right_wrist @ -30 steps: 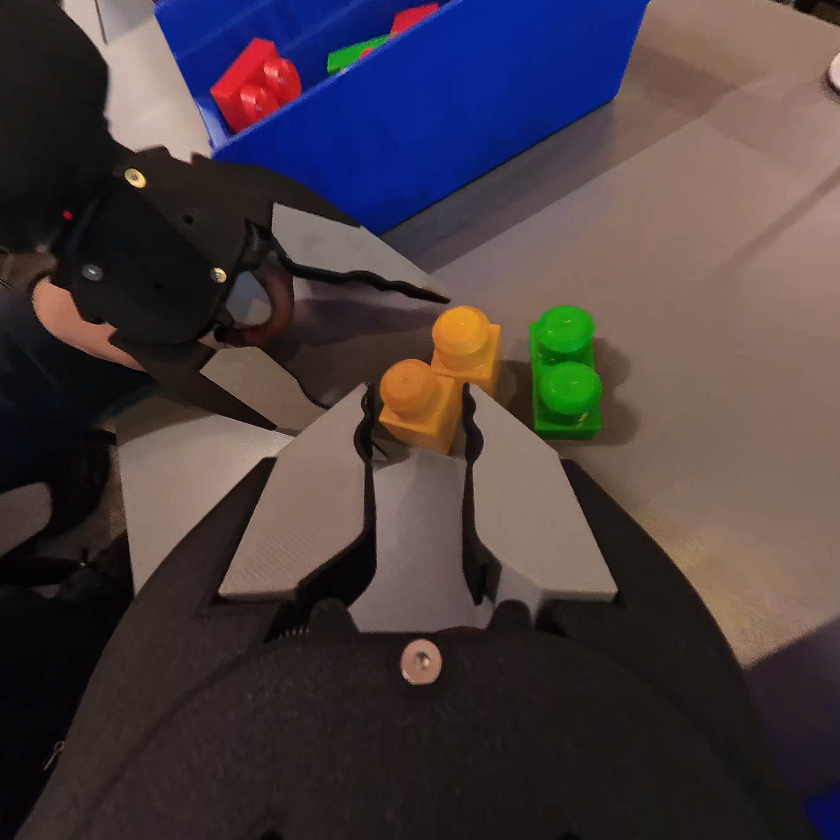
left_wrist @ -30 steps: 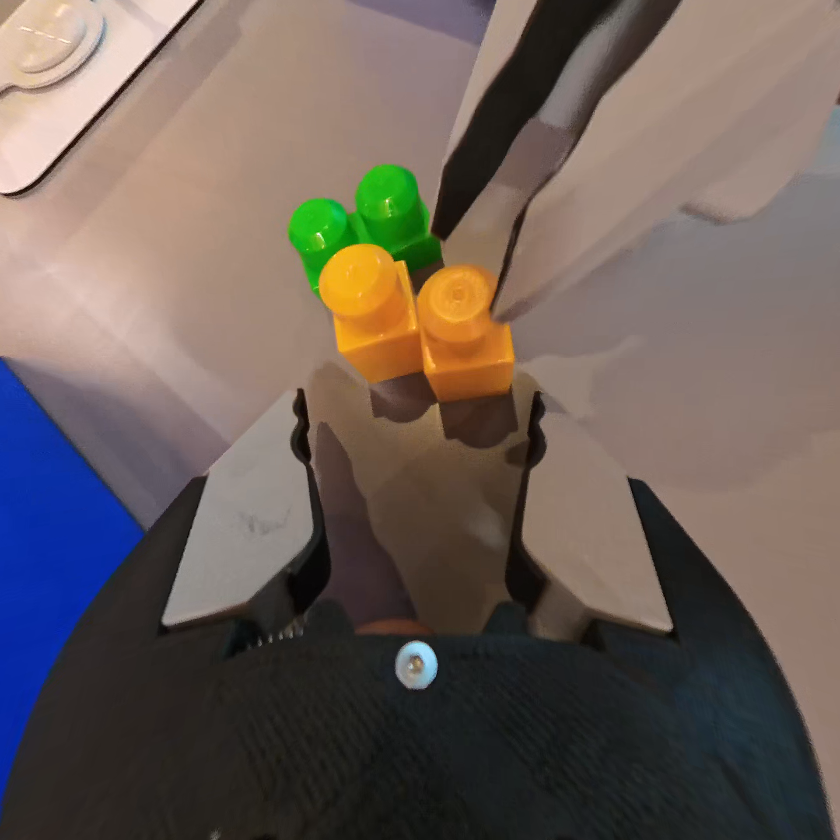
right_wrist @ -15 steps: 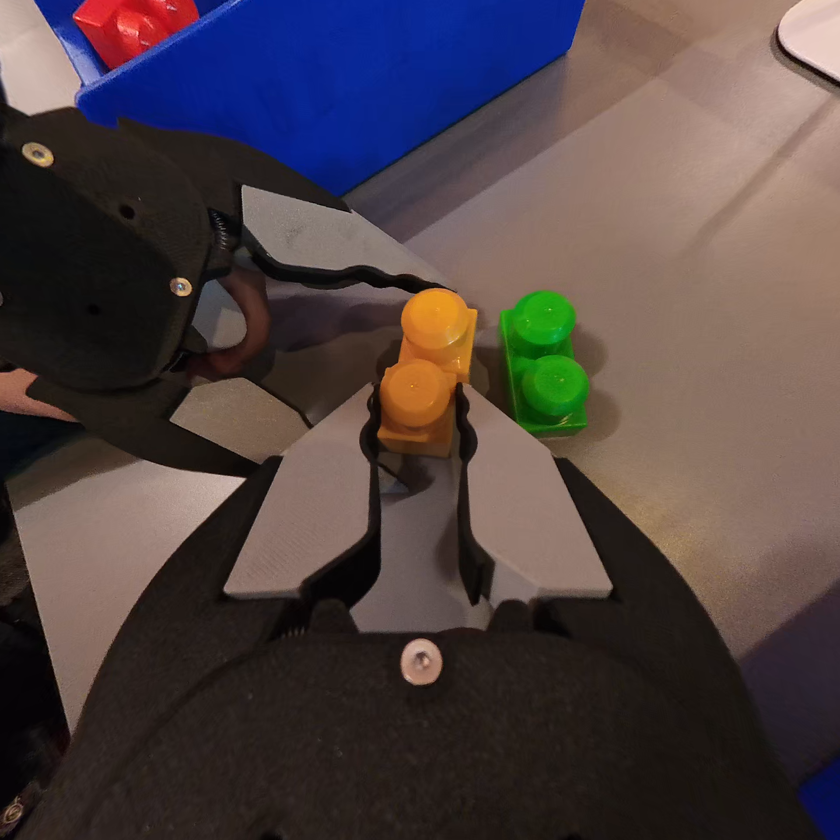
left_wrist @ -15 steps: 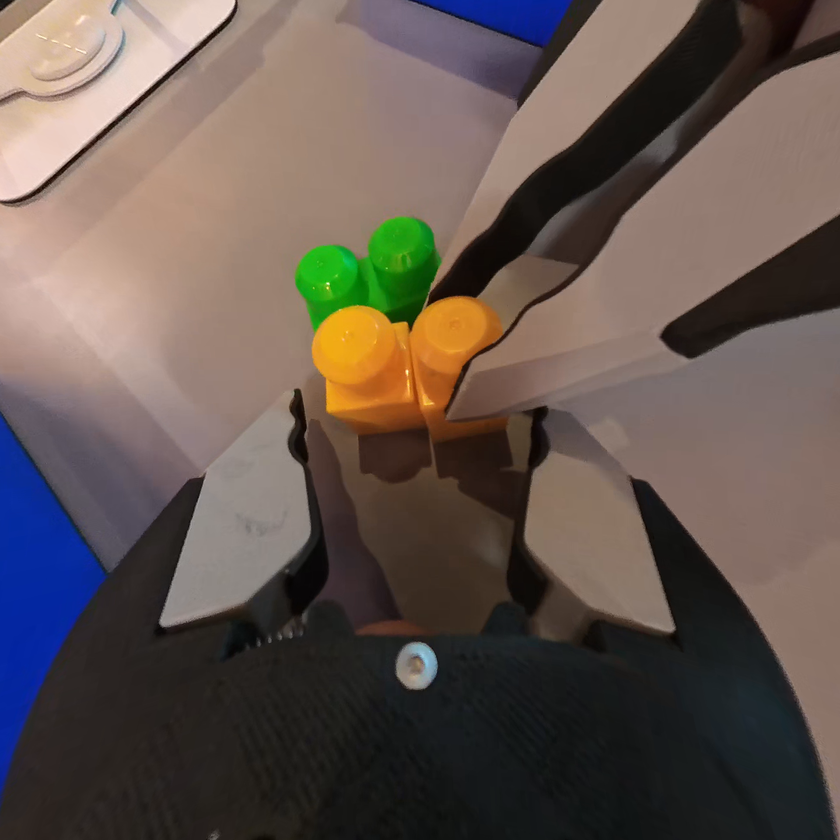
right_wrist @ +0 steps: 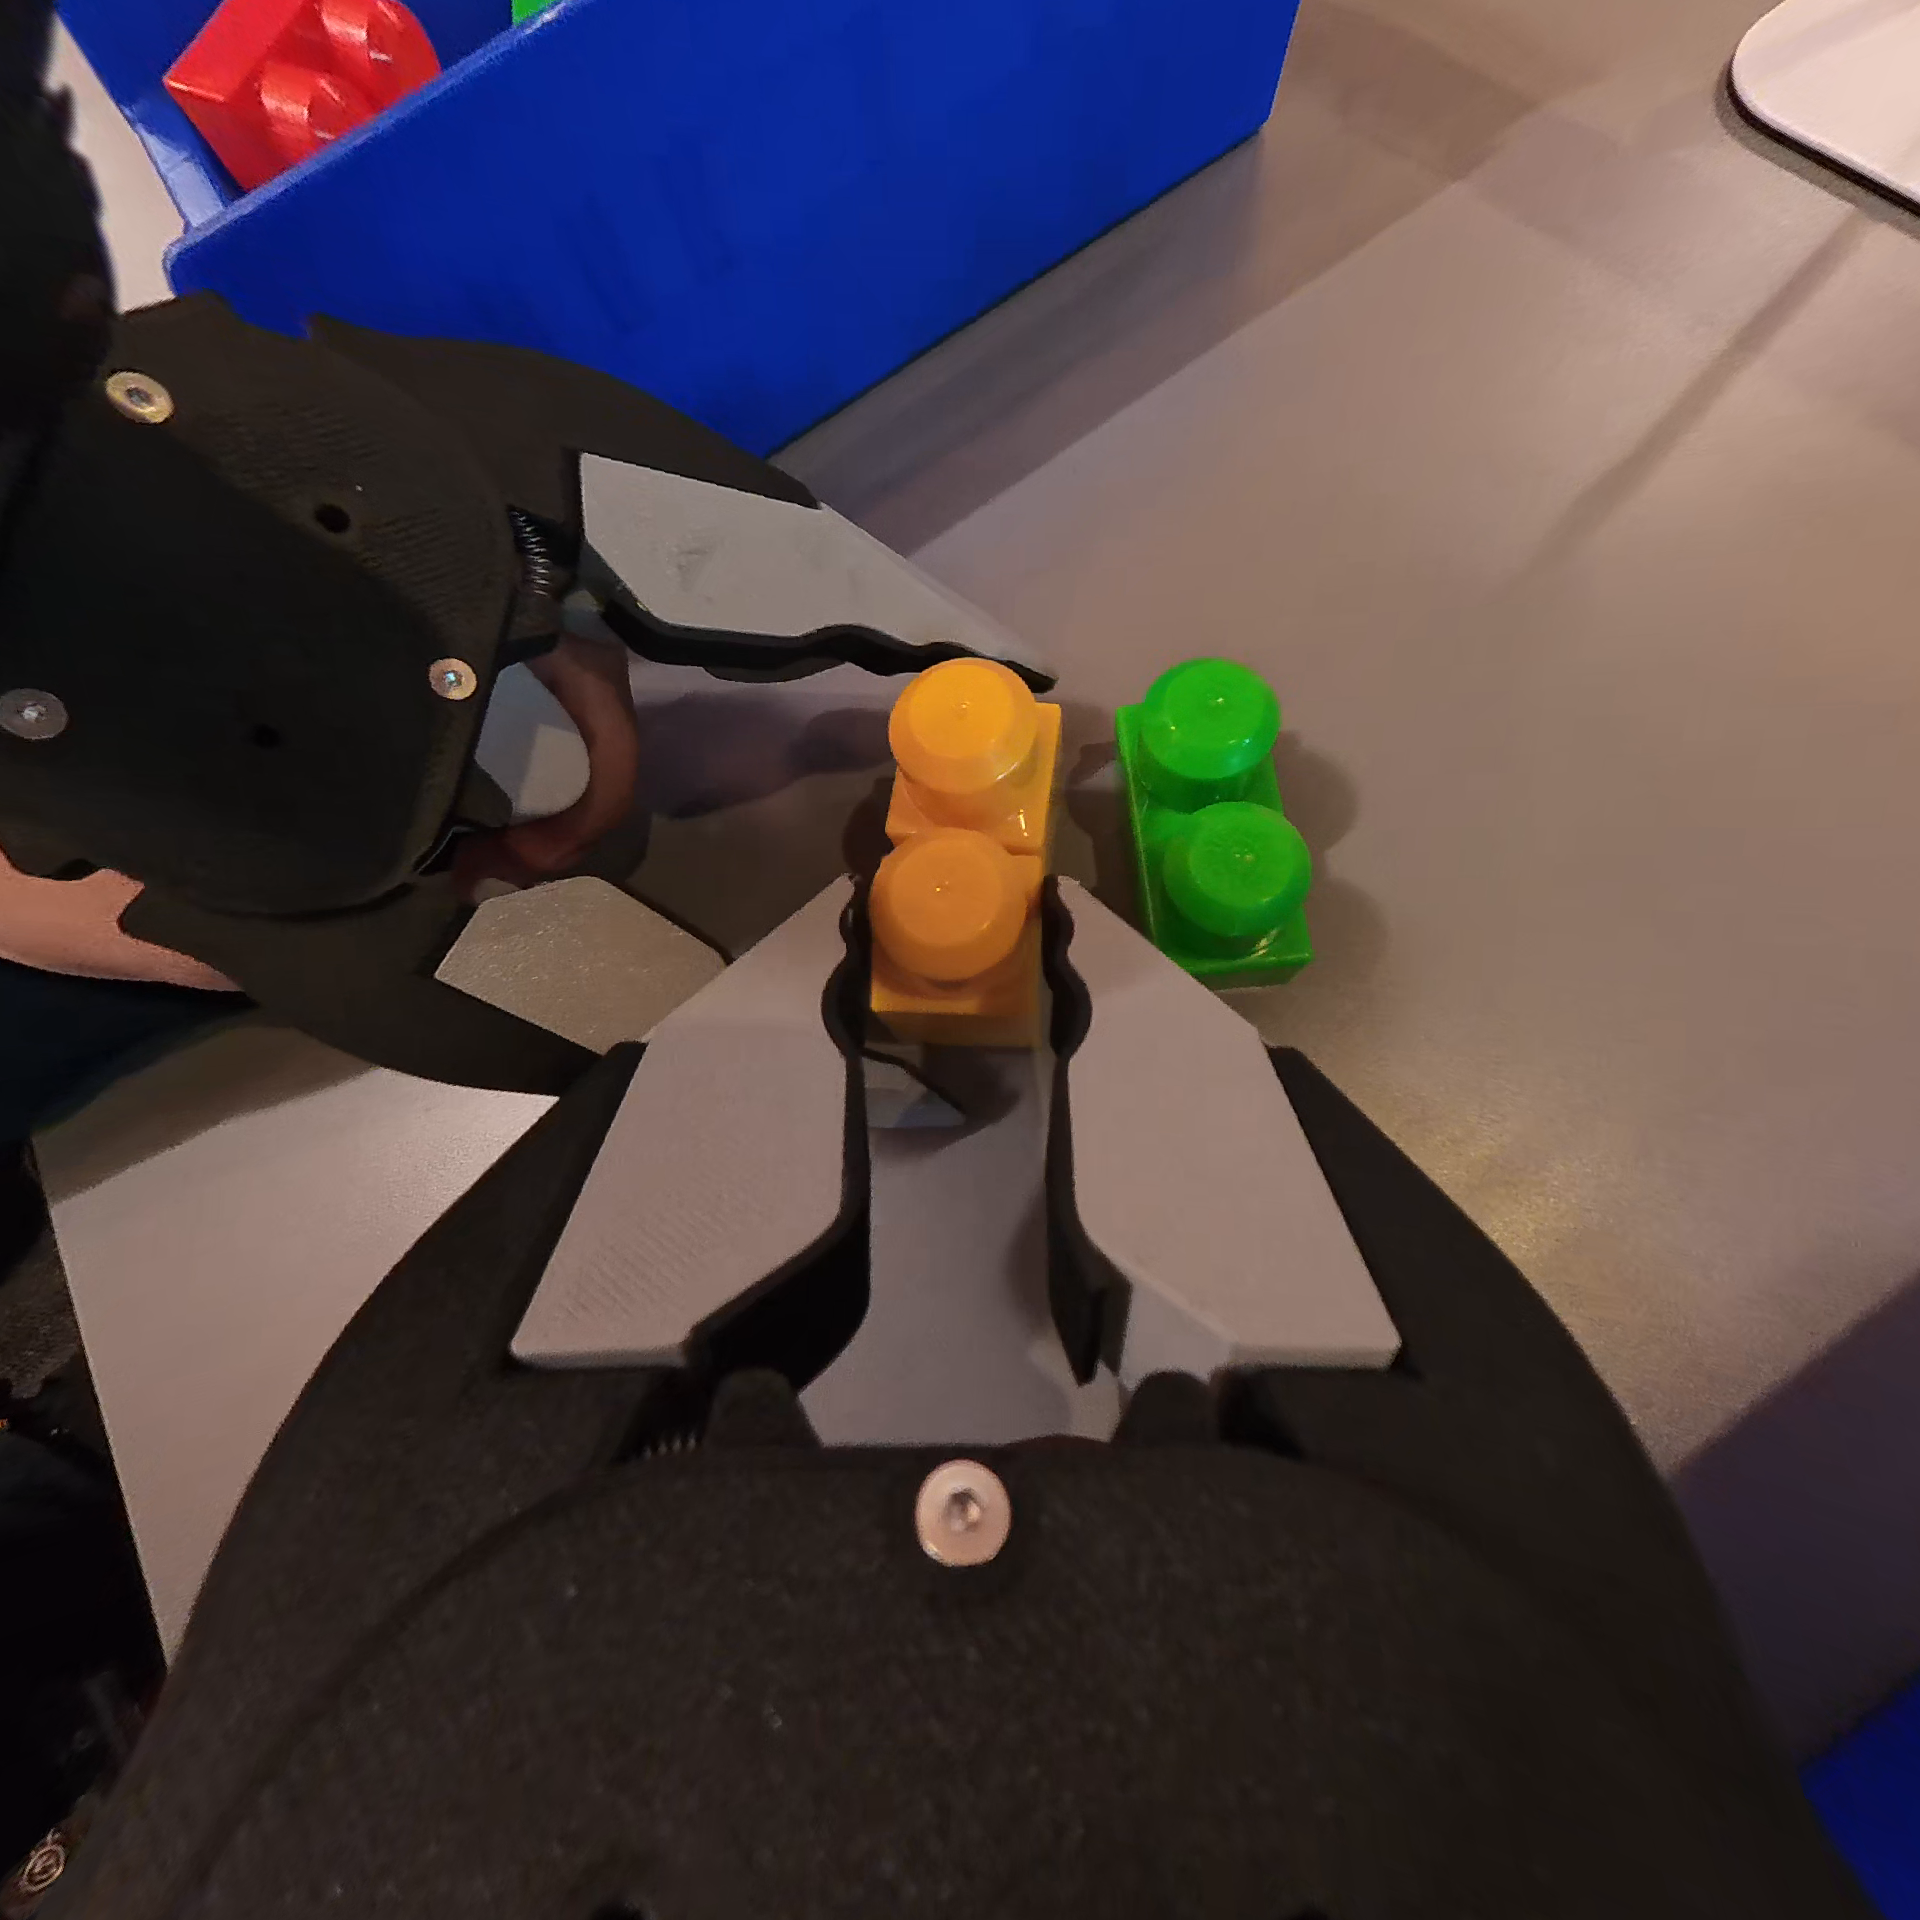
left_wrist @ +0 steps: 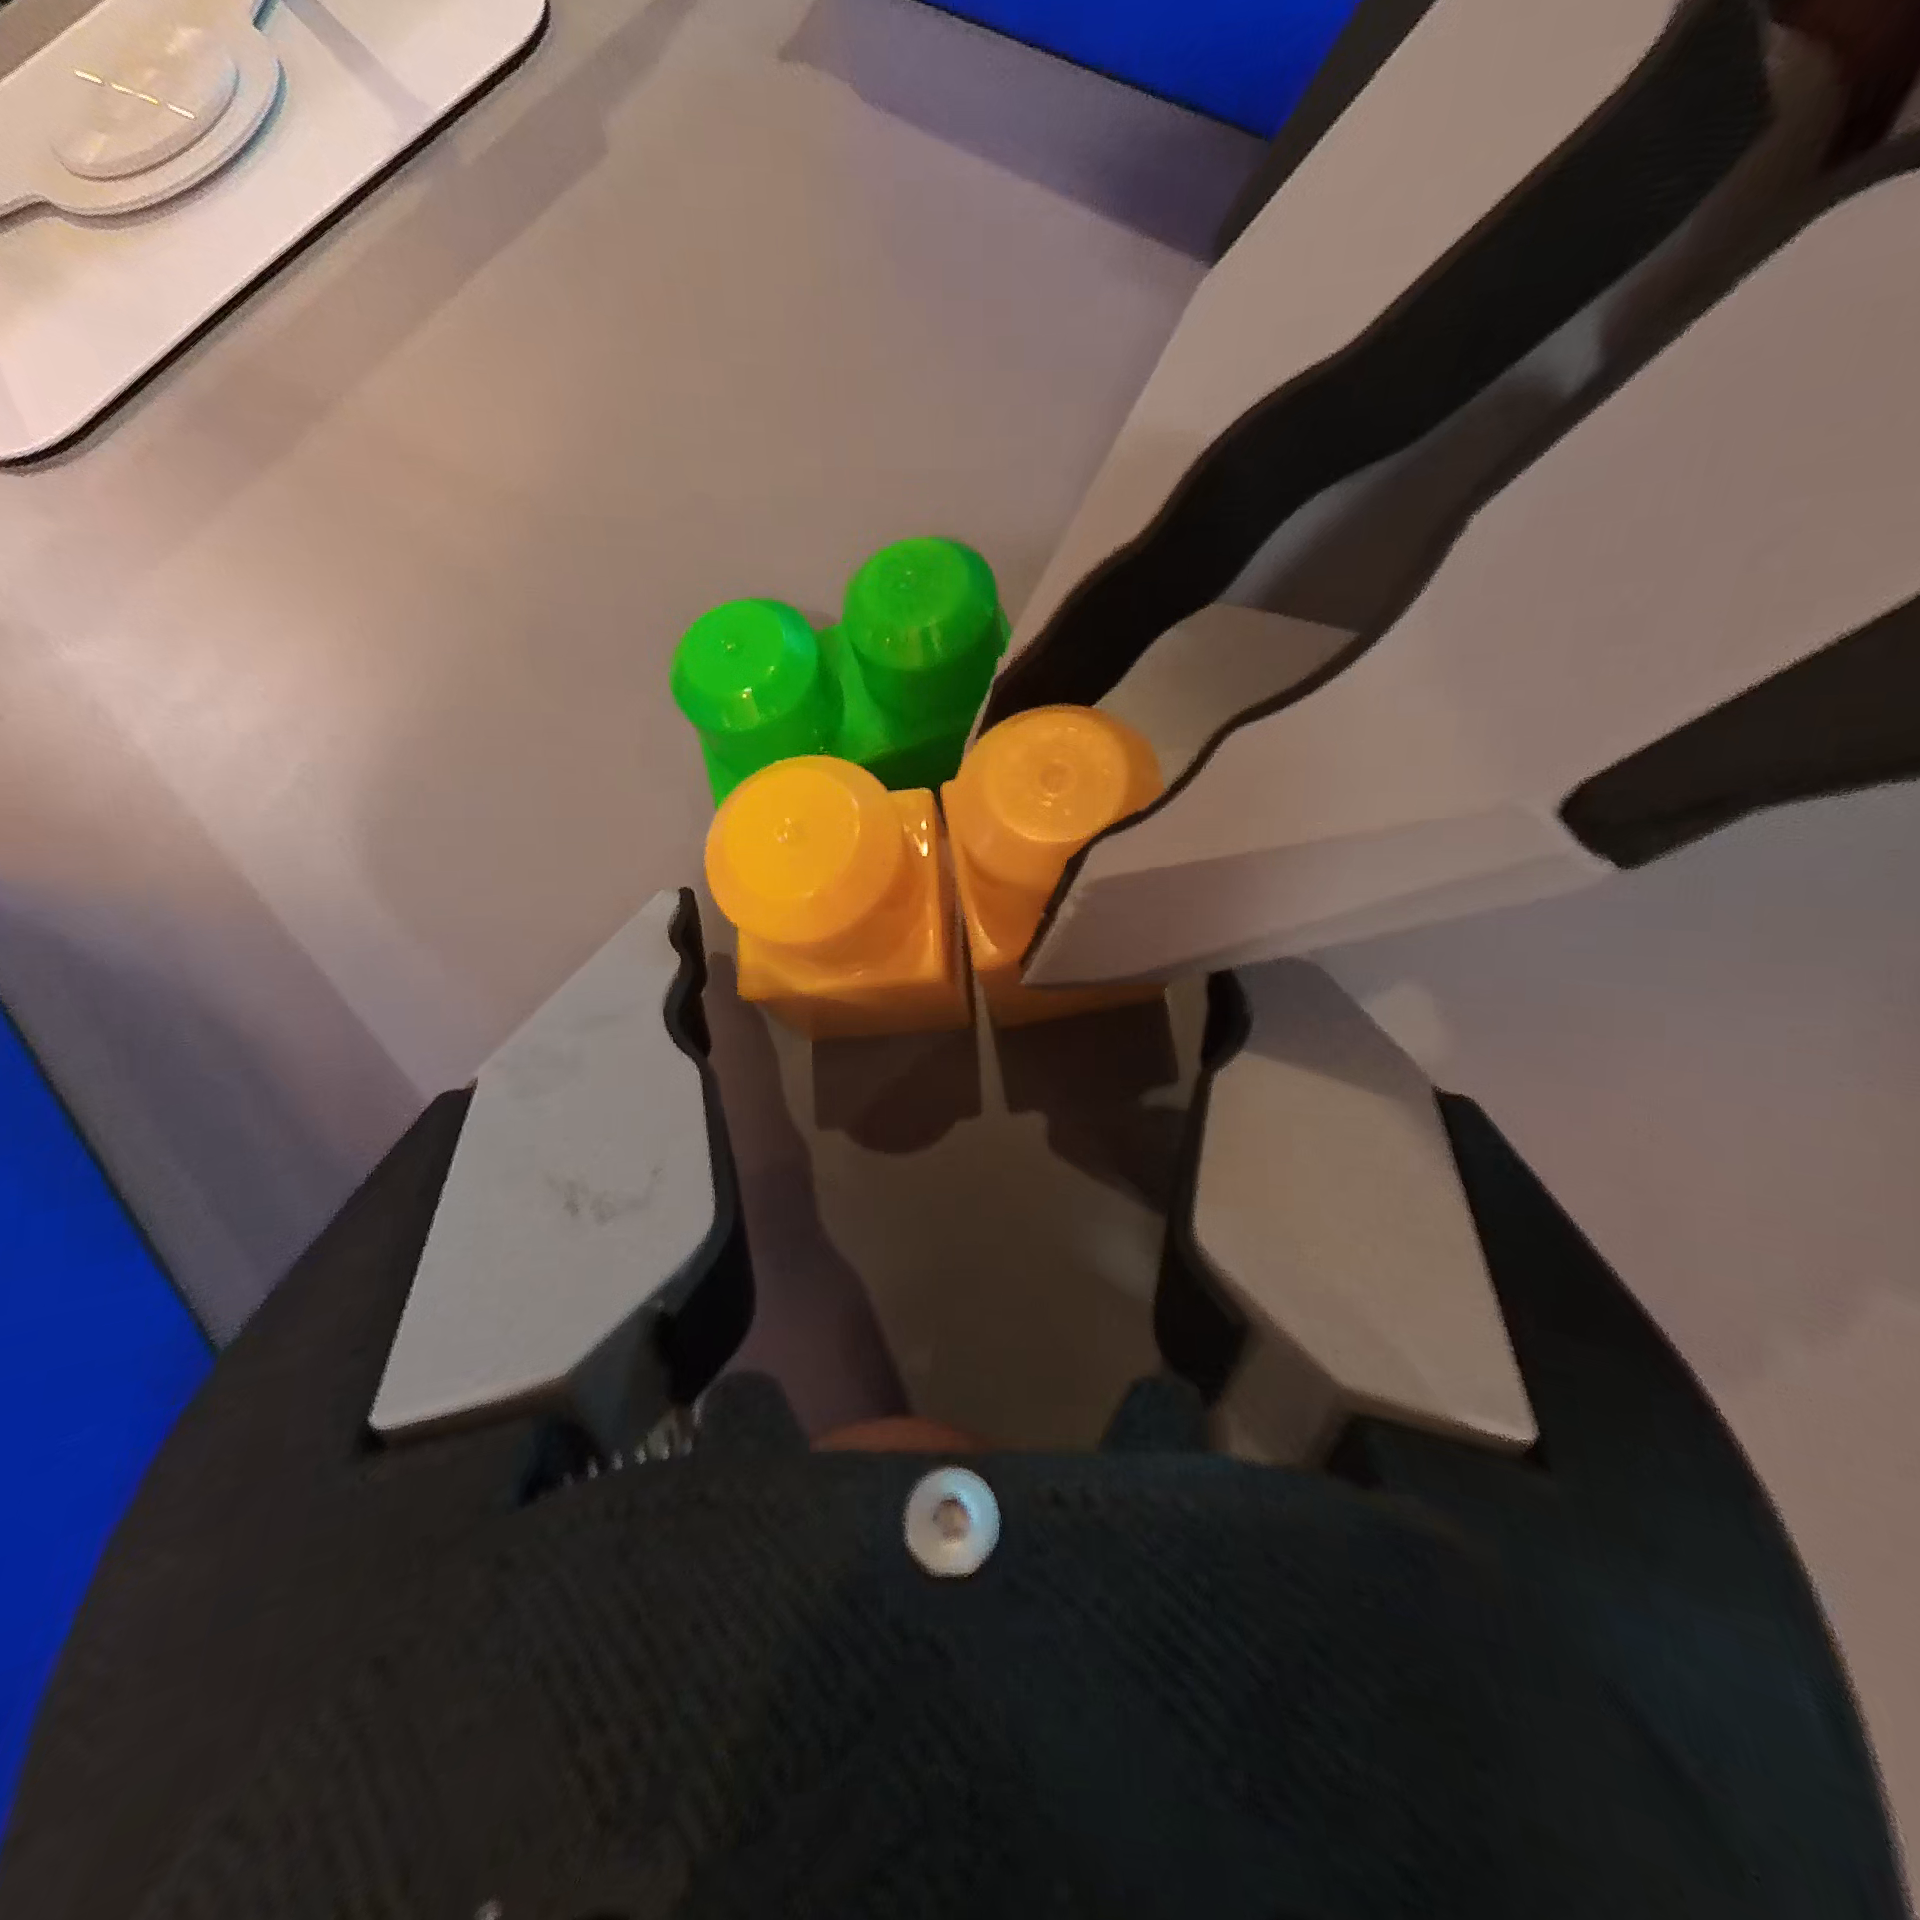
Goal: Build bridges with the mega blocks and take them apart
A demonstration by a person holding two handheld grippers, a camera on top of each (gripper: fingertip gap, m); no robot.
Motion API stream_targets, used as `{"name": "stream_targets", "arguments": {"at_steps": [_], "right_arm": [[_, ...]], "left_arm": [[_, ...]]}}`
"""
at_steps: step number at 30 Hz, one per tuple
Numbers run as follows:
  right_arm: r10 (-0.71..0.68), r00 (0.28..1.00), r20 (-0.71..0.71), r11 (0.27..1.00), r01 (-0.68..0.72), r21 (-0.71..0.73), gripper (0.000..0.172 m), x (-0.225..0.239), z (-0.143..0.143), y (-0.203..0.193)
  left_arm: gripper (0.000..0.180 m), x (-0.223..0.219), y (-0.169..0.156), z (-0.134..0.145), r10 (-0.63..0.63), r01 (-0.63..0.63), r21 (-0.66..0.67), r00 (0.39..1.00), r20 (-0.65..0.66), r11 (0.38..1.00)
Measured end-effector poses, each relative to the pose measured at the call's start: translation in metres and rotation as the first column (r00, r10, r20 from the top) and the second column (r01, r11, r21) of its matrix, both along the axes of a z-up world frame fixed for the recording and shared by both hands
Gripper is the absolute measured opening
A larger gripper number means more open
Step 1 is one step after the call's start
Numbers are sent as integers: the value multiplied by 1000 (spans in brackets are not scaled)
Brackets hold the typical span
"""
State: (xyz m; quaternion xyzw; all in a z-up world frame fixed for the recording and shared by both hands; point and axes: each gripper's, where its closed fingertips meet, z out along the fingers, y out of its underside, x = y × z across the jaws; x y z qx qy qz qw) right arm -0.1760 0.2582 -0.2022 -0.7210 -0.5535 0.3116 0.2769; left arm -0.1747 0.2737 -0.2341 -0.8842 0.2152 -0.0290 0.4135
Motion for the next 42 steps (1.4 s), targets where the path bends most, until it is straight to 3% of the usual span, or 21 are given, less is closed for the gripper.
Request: {"name": "stream_targets", "arguments": {"at_steps": [10, 25, 34, 42], "right_arm": [[-3, 999, -45, 1000, 1, -25, 31, 0, 9, 0], [-51, 999, -17, 997, 50, -54, 30, -4, -1, 2], [-87, 989, -119, 993, 77, -86, 31, -4, 19, 7], [-80, 990, -119, 994, 70, -82, 32, -3, 20, 7]], "left_arm": [[96, 0, 1, -1, 50, -50, -14, 999, 15, 999], [99, 1, 0, -1, 93, -93, -10, 996, 11, 996], [104, -4, 4, -2, 130, -129, -23, 991, 23, 991], [101, -3, 7, -4, 138, -135, -52, 989, 57, 989]]}}
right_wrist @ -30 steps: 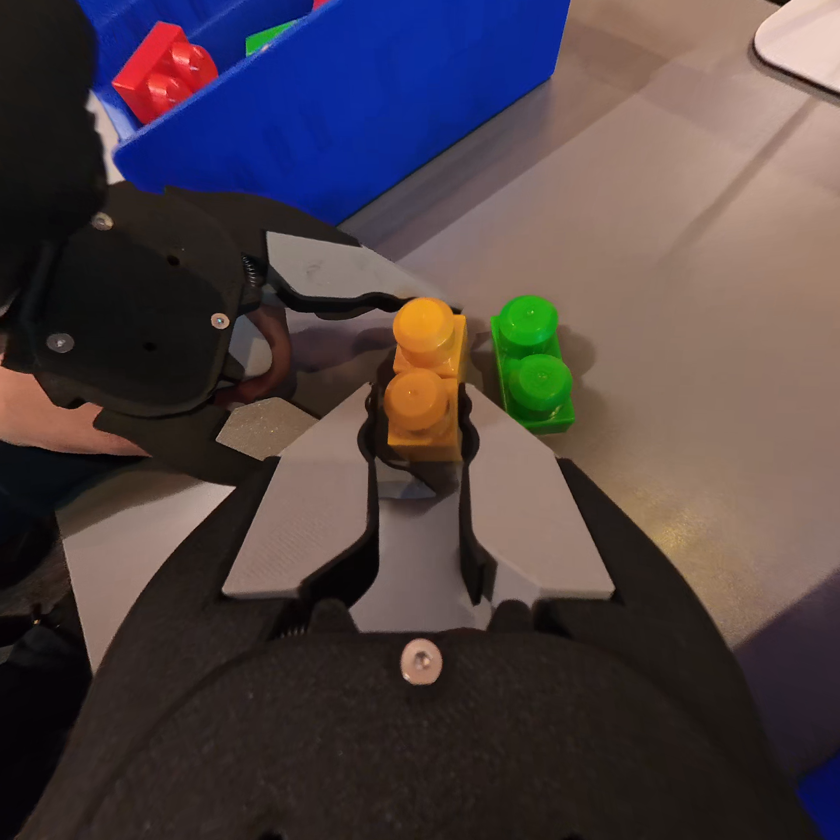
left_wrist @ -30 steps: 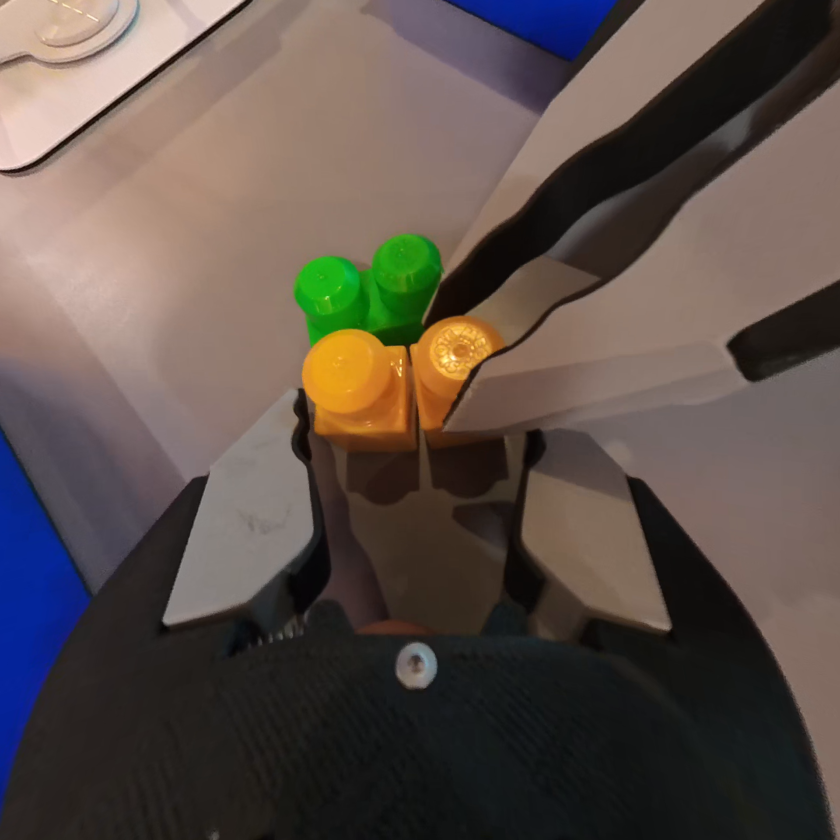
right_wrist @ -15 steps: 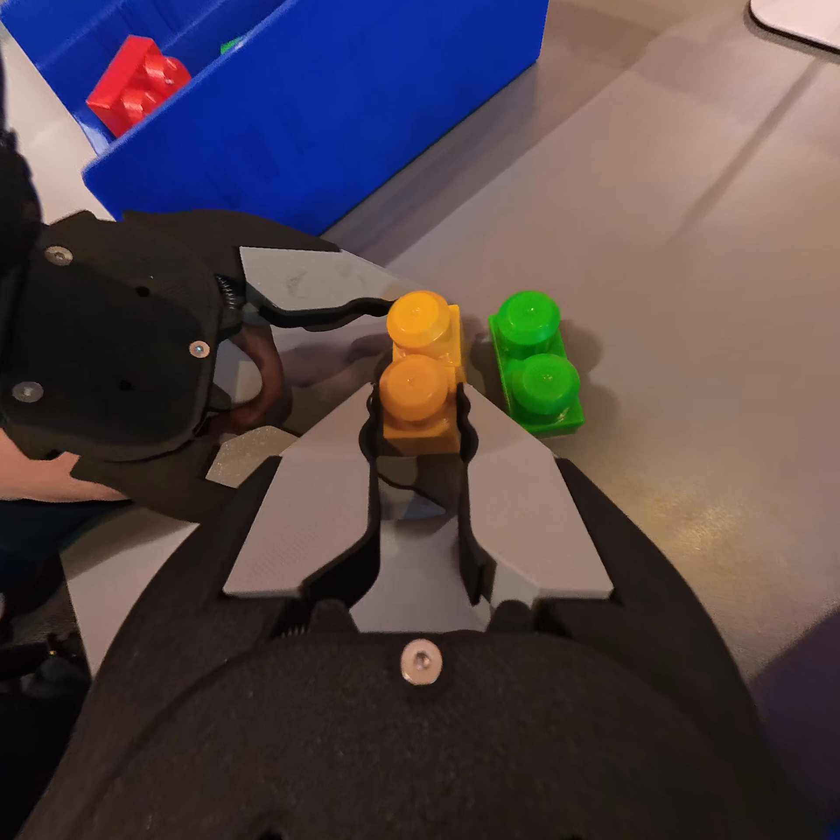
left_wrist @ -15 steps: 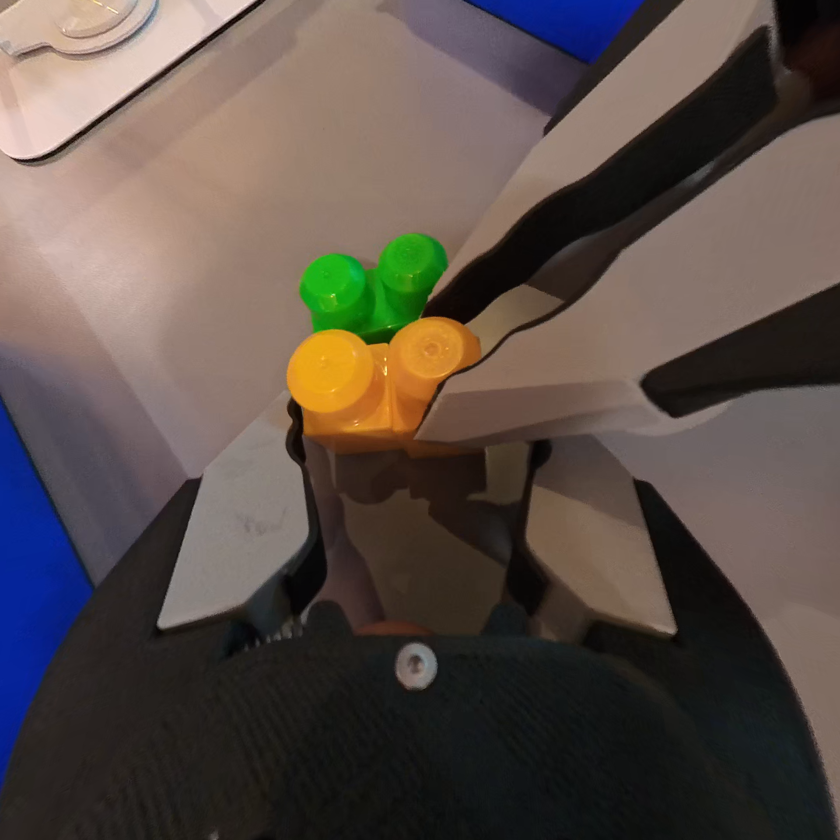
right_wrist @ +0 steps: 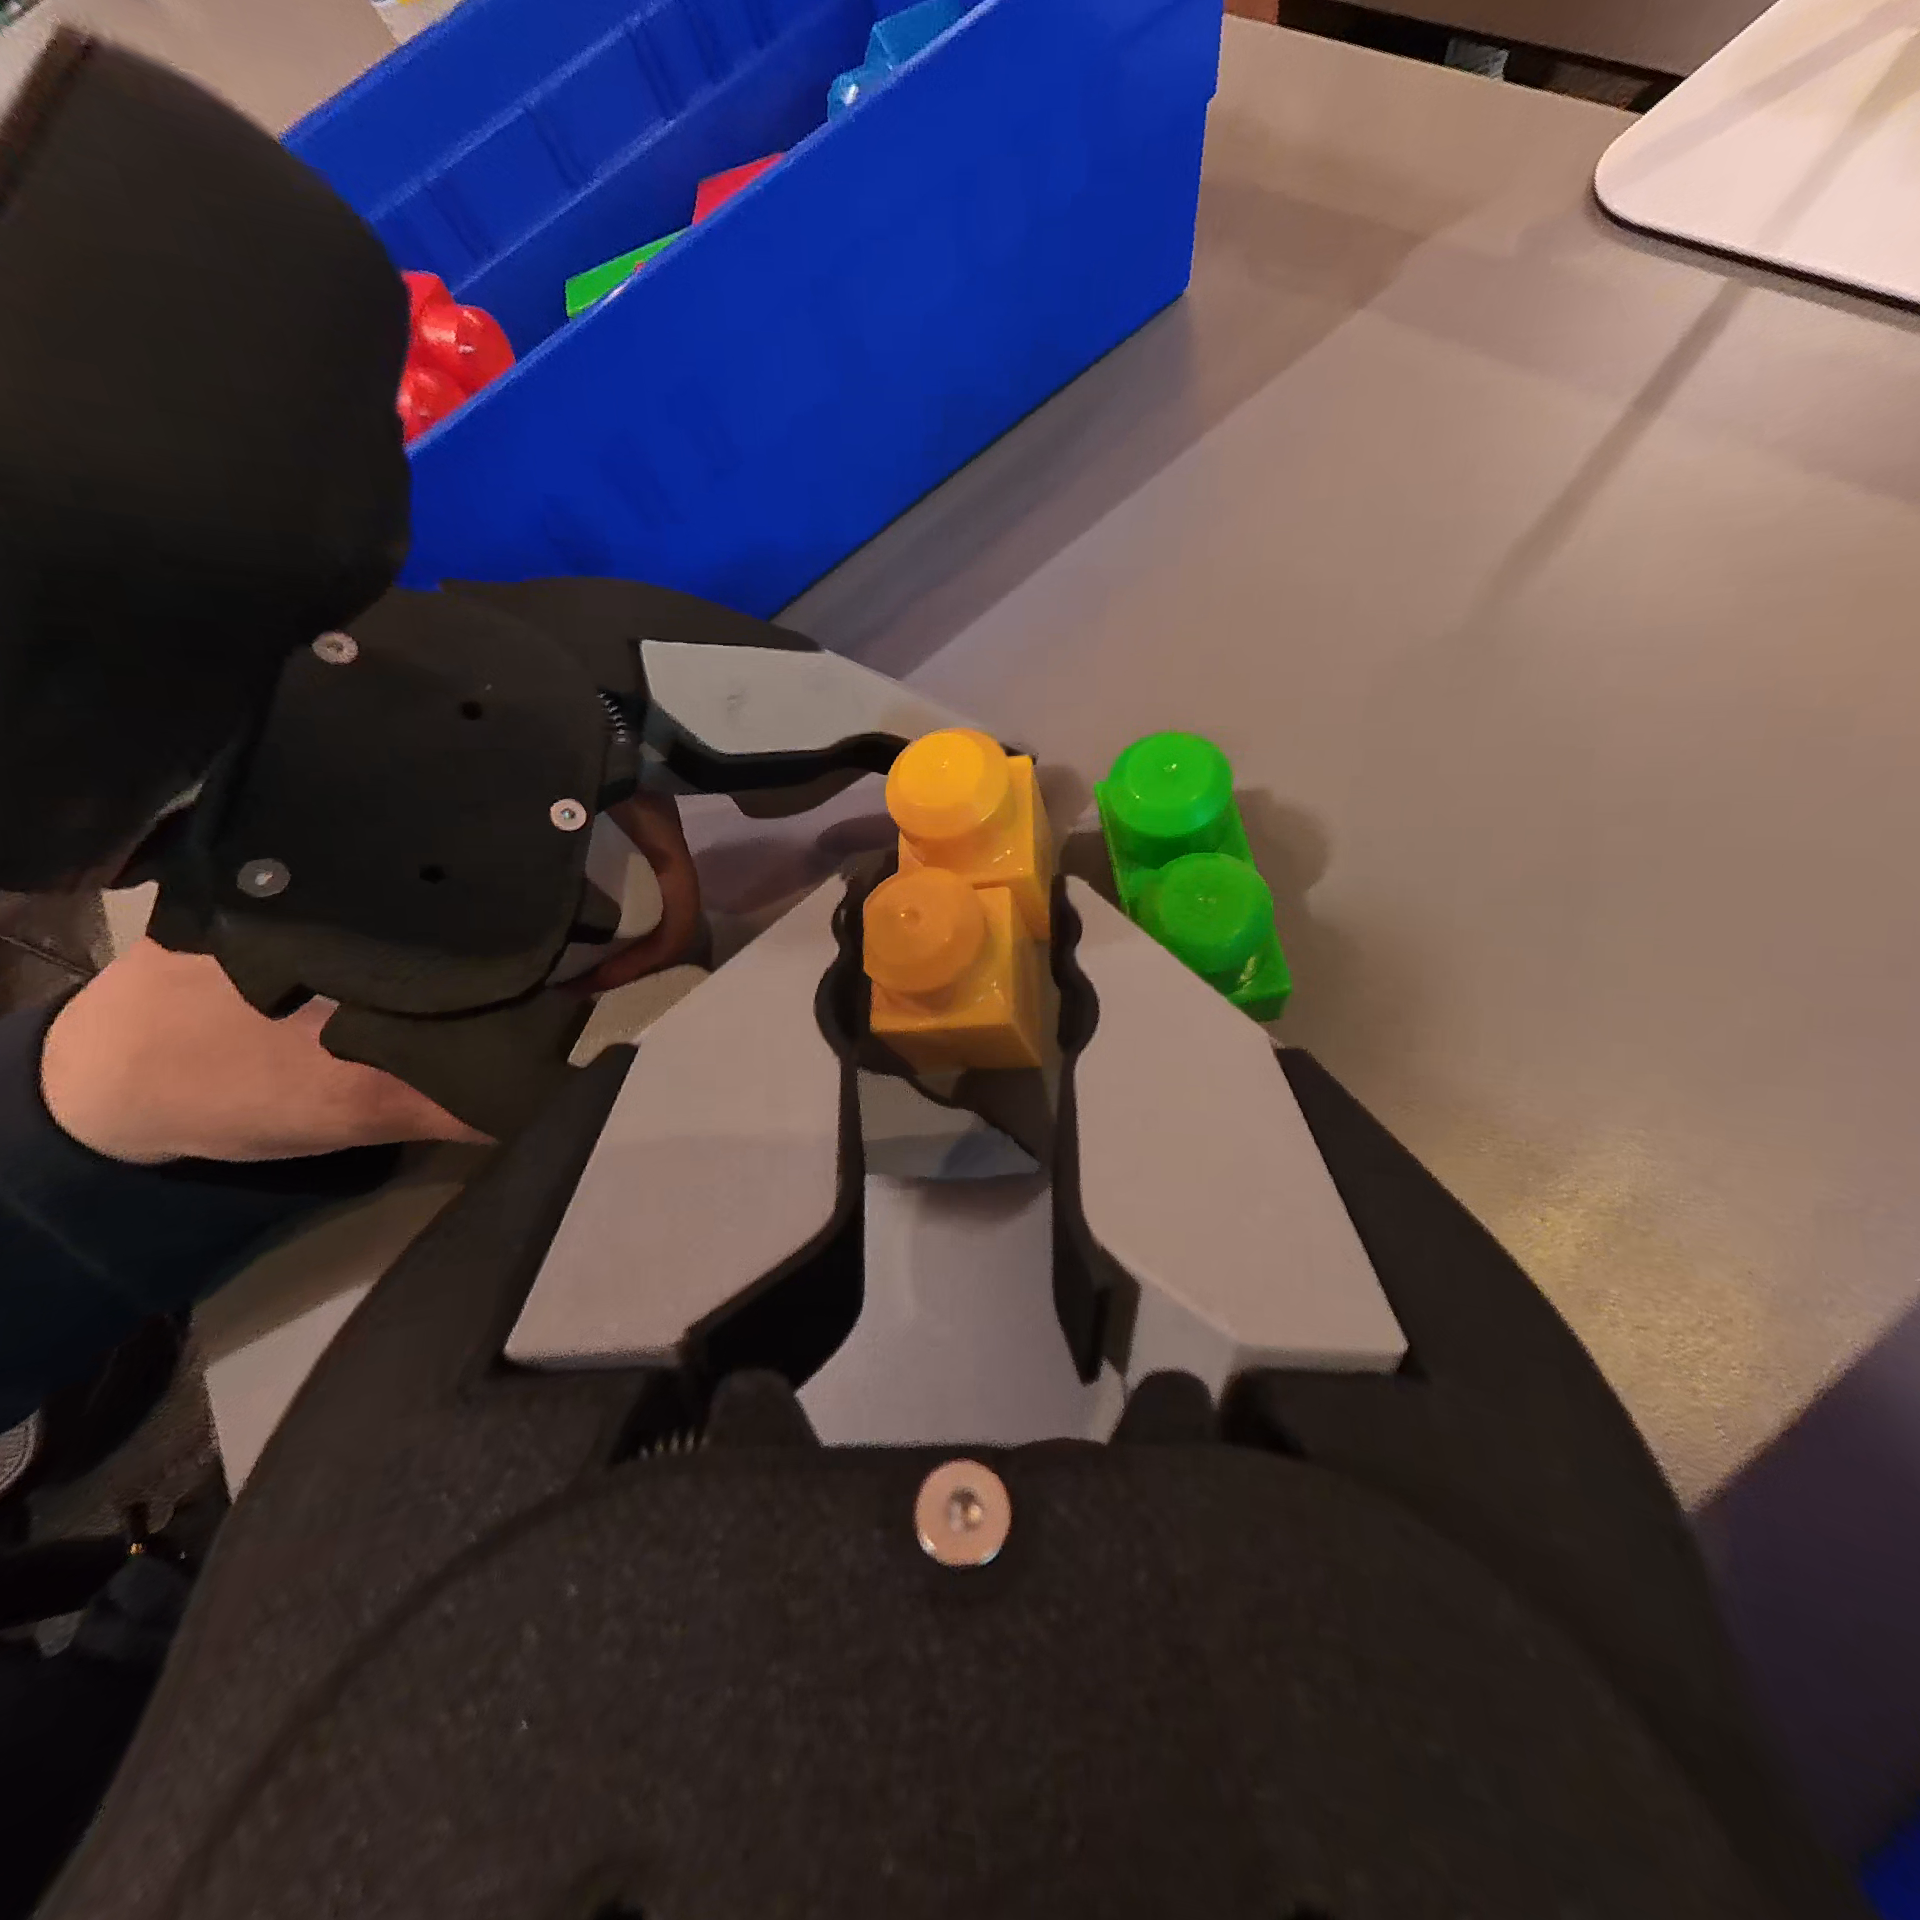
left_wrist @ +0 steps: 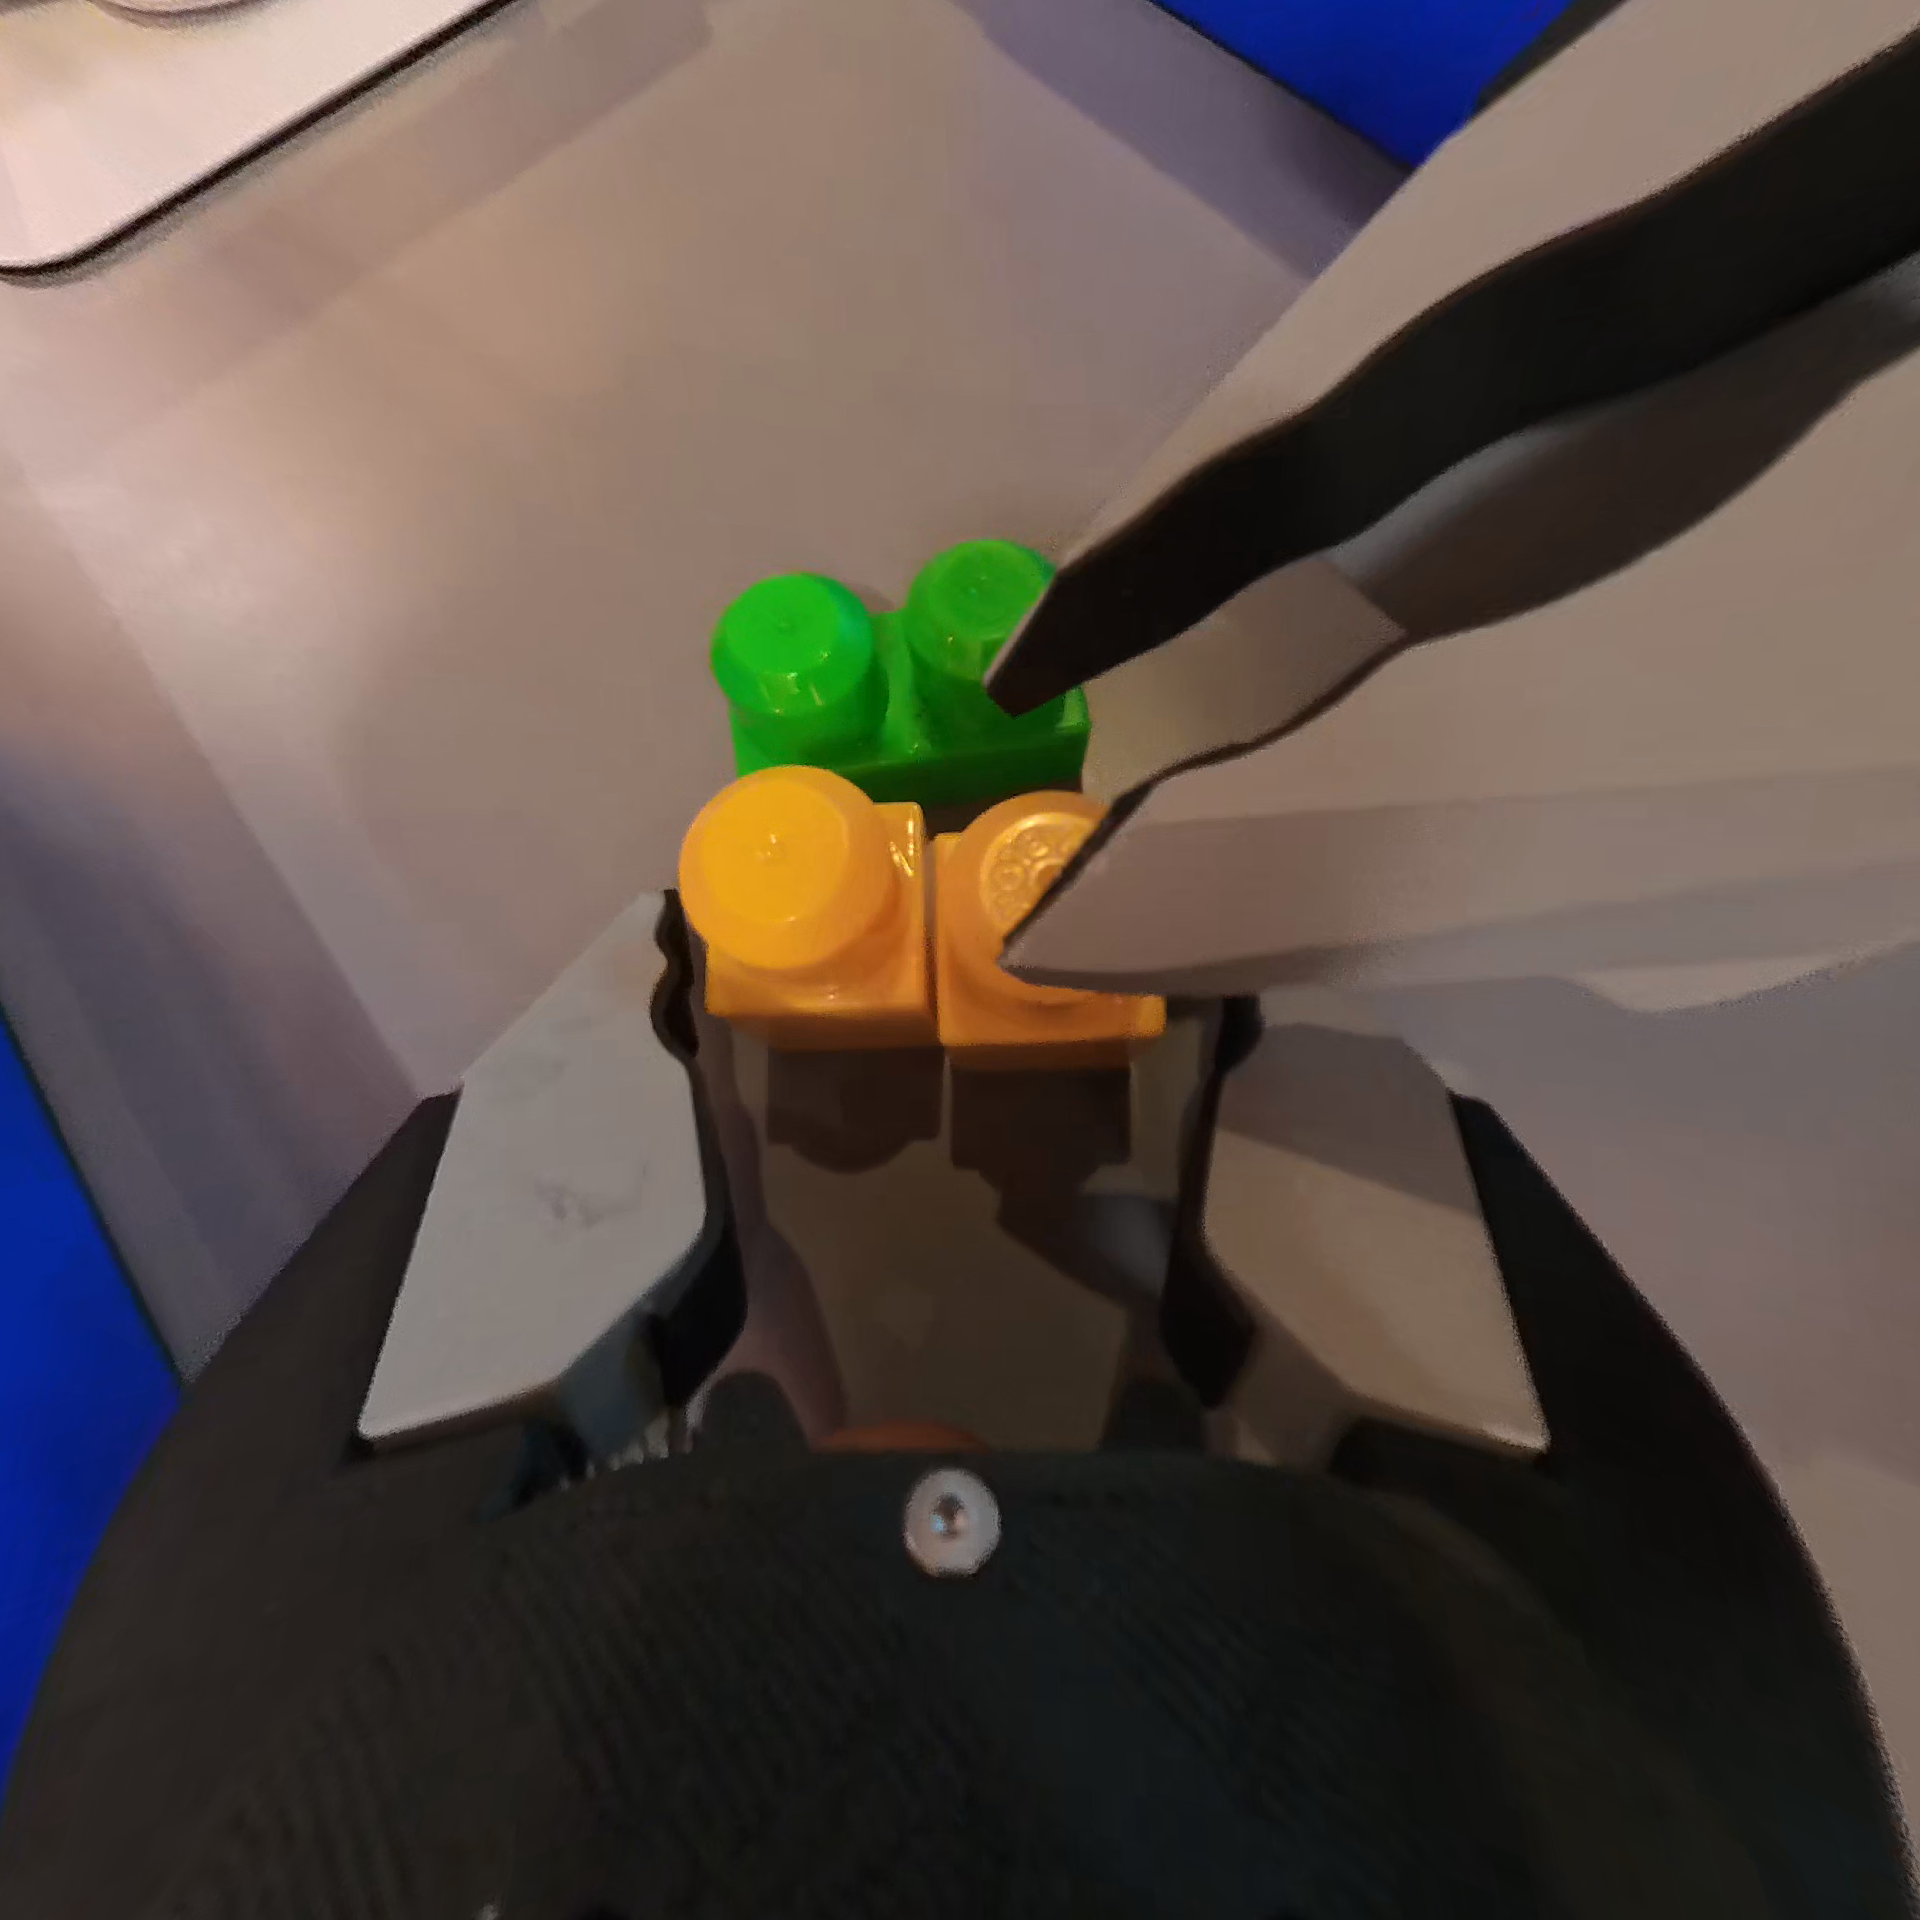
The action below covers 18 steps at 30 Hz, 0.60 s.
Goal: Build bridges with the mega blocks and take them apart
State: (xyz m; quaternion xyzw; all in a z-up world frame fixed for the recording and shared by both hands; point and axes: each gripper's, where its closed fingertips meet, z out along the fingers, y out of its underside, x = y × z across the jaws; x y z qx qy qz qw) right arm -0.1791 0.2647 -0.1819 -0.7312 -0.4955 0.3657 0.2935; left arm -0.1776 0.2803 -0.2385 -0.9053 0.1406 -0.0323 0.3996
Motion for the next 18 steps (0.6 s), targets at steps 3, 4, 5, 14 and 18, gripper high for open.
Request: {"name": "stream_targets", "arguments": {"at_steps": [3, 4, 5, 14, 18], "right_arm": [[-1, 1000, 20, 1000, 1, 21, 32, 1, -3, 1], [-2, 1000, 19, 1000, 2, 25, 32, 1, -2, 1], [-2, 1000, 19, 1000, 1, 26, 32, 1, -2, 1], [-20, 1000, -24, 1000, 21, 19, 32, 6, 8, 8], [-26, 999, -48, 1000, 27, 16, 32, 8, 14, 10]], "left_arm": [[100, 1, 1, -1, -10, 10, -14, 1000, 22, 1000], [100, 1, 2, -1, -15, 15, -14, 1000, 22, 1000], [100, 2, 3, -1, -19, 19, -13, 1000, 19, 1000], [103, 1, 10, -1, -47, 47, -15, 999, 20, 999], [99, 3, 9, -3, -60, 62, -33, 997, 48, 998]]}}
